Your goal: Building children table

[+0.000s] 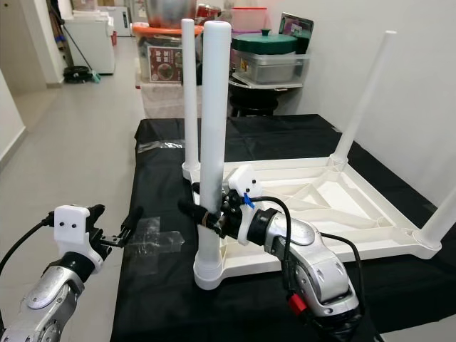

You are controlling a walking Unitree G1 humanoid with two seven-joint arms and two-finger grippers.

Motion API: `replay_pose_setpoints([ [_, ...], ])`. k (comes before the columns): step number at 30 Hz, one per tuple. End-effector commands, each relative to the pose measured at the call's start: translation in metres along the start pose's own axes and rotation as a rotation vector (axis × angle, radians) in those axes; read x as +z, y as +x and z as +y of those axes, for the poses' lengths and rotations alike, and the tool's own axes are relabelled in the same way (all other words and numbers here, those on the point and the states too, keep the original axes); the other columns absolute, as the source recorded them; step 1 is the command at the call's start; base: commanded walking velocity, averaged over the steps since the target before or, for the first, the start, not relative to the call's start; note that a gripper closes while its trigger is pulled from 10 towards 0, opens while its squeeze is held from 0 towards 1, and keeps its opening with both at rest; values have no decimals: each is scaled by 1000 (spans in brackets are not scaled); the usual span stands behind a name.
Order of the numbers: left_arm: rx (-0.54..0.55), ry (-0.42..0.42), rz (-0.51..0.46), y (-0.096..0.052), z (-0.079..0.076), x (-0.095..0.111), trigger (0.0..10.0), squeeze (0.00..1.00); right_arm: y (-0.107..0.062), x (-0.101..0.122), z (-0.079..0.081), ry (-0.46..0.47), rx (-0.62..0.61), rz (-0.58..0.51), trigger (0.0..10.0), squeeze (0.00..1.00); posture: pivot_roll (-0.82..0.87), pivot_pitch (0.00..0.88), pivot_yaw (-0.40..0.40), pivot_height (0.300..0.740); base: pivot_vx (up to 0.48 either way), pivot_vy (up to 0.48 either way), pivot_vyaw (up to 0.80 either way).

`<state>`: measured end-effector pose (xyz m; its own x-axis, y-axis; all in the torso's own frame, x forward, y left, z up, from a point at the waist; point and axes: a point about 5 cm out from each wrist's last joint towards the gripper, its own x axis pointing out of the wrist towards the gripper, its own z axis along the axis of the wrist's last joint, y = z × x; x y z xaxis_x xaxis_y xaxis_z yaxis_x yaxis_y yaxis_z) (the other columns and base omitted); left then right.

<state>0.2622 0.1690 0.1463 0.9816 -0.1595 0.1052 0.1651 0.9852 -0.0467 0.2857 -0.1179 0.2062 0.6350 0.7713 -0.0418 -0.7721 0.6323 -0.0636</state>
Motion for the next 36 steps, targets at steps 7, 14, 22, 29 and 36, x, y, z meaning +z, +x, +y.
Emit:
replay_pose_setpoints([
  [7, 6, -4, 16, 0, -1, -6, 10000, 0, -9, -46, -14, 102, -414, 208, 0, 0, 40, 0, -61, 740, 0, 0, 0],
  [14, 13, -3, 20, 0, 0, -7, 10000, 0, -19, -58, -27, 141, -708, 234, 0, 0, 40, 0, -63, 740, 0, 0, 0],
  [22, 30, 5, 26, 0, 2, -8, 10000, 0, -31, -58, -39, 62, -932, 249, 0, 0, 40, 0, -63, 740, 0, 0, 0],
  [29, 48, 9, 32, 0, 5, -9, 10000, 0, -40, -66, -44, 98, -1087, 281, 0, 0, 45, 0, -67, 740, 0, 0, 0],
  [36, 58, 12, 39, 0, 6, -10, 10000, 0, -42, -70, -46, 114, -1123, 304, 0, 0, 42, 0, -66, 740, 0, 0, 0],
])
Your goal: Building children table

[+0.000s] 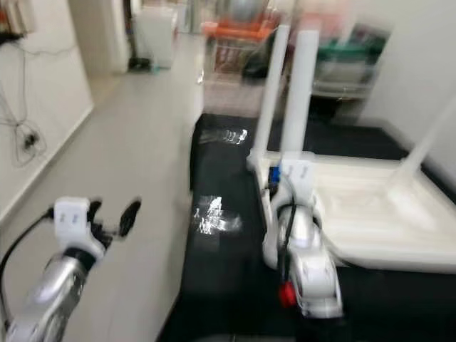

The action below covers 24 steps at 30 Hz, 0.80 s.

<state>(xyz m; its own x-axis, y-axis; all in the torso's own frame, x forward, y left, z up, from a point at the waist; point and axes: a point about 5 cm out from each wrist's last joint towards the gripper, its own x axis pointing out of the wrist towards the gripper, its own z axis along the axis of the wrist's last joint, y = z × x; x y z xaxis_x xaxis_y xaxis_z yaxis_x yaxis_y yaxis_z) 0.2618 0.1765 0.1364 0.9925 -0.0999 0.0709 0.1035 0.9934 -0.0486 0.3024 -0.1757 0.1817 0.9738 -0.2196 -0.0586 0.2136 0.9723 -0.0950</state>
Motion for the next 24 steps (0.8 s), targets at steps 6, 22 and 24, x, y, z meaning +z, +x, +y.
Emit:
replay_pose_setpoints([
  [6, 4, 11, 14, 2, -1, -3, 10000, 0, 0, -45, -16, 35, -149, 222, 0, 0, 39, 0, -64, 740, 0, 0, 0],
  [22, 2, 17, 23, 3, -1, -5, 10000, 0, -5, -53, -20, 75, -192, 276, 0, 0, 38, 0, -59, 740, 0, 0, 0],
  [24, 1, 19, 25, 3, -1, -6, 10000, 0, -6, -56, -23, 92, -227, 292, 0, 0, 35, 0, -55, 740, 0, 0, 0],
])
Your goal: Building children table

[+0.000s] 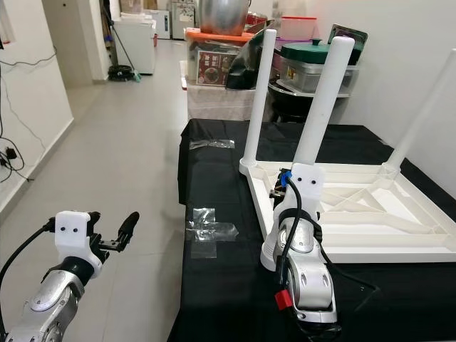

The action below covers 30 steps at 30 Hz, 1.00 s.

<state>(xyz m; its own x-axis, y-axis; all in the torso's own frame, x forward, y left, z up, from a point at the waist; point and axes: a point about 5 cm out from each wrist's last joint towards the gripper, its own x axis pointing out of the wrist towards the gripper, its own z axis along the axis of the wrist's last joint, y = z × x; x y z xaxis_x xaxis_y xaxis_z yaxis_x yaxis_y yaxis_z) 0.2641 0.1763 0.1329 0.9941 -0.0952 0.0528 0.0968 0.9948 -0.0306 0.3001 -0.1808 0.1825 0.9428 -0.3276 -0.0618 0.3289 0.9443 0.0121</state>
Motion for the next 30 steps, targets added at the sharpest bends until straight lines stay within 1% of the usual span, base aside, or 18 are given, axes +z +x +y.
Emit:
replay_pose_setpoints([
  [1, -5, 0, 7, 1, -1, -2, 10000, 0, -2, -54, -24, -36, -132, 275, 0, 0, 35, 0, -55, 740, 0, 0, 0],
  [7, -6, 2, 7, 2, -1, -2, 10000, 0, -3, -53, -26, -27, -155, 273, 0, 0, 35, 0, -54, 740, 0, 0, 0],
  [11, -5, 5, 5, 3, -1, -2, 10000, 0, -5, -51, -26, -28, -166, 250, 0, 0, 35, 0, -51, 740, 0, 0, 0],
  [14, -8, 8, 5, 3, 0, -2, 10000, 0, -9, -50, -29, -37, -201, 228, 0, 0, 35, 0, -45, 740, 0, 0, 0],
  [19, -11, 10, 5, 4, 0, -2, 10000, 0, -12, -49, -31, -40, -219, 214, 0, 0, 34, 0, -42, 740, 0, 0, 0],
  [24, -16, 10, 5, 5, 1, -1, 10000, 0, -17, -48, -28, -42, -219, 208, 0, 0, 31, 0, -34, 740, 0, 0, 0],
  [30, -16, 10, 5, 5, 1, -1, 10000, 0, -18, -48, -27, -43, -218, 208, 0, 0, 33, 0, -35, 740, 0, 0, 0],
])
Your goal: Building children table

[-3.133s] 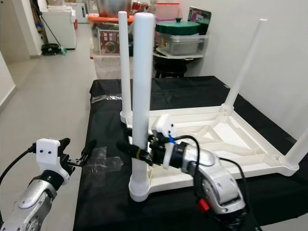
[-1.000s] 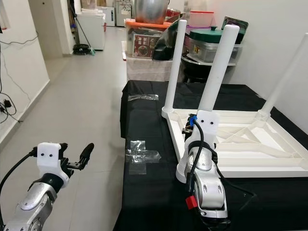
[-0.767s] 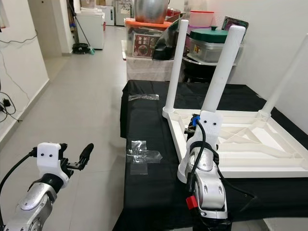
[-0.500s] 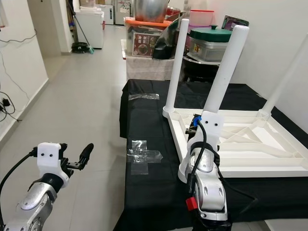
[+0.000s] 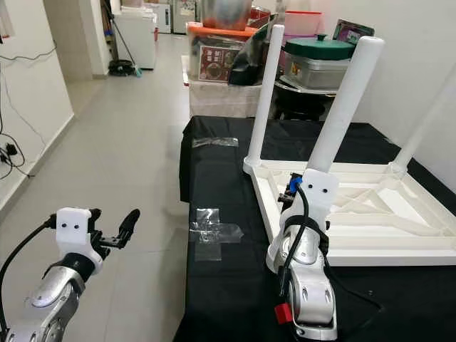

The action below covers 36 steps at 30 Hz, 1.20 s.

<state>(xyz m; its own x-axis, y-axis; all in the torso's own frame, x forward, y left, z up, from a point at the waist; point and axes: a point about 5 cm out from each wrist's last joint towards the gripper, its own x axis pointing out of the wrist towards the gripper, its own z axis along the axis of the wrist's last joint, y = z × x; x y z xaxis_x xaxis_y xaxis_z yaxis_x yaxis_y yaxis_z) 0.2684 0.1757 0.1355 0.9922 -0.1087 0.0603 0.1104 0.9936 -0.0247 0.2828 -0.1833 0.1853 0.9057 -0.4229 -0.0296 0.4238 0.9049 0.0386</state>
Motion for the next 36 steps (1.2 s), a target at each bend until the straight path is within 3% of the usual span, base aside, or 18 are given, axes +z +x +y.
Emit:
replay_pose_setpoints([
  [1, -1, 5, 13, 0, 1, -3, 10000, 0, -2, -49, -21, -90, -120, 234, 0, 0, 33, 0, -35, 740, 0, 0, 0],
  [7, 1, 3, 14, -1, 1, -4, 10000, 0, -1, -47, -20, -92, -110, 225, 0, 0, 32, 0, -36, 740, 0, 0, 0],
  [8, 2, 2, 14, -1, 1, -4, 10000, 0, -1, -47, -19, -91, -102, 222, 3490, 0, 32, 0, -36, 740, 0, 0, 0],
  [9, 1, 2, 15, -1, 1, -4, 10000, 0, -1, -44, -18, -86, -91, 204, 8392, 0, 32, 0, -36, 740, 0, 0, 0],
  [10, 0, 2, 15, 0, 1, -4, 10000, 0, 0, -41, -17, -82, -73, 184, 10000, 0, 25, 0, -32, 740, 0, 0, 0],
  [36, -15, -3, 17, 3, 1, -5, 10000, 0, 0, -10, -18, -52, -37, -7, 10000, 0, 13, 0, -19, 740, 0, 0, 0],
])
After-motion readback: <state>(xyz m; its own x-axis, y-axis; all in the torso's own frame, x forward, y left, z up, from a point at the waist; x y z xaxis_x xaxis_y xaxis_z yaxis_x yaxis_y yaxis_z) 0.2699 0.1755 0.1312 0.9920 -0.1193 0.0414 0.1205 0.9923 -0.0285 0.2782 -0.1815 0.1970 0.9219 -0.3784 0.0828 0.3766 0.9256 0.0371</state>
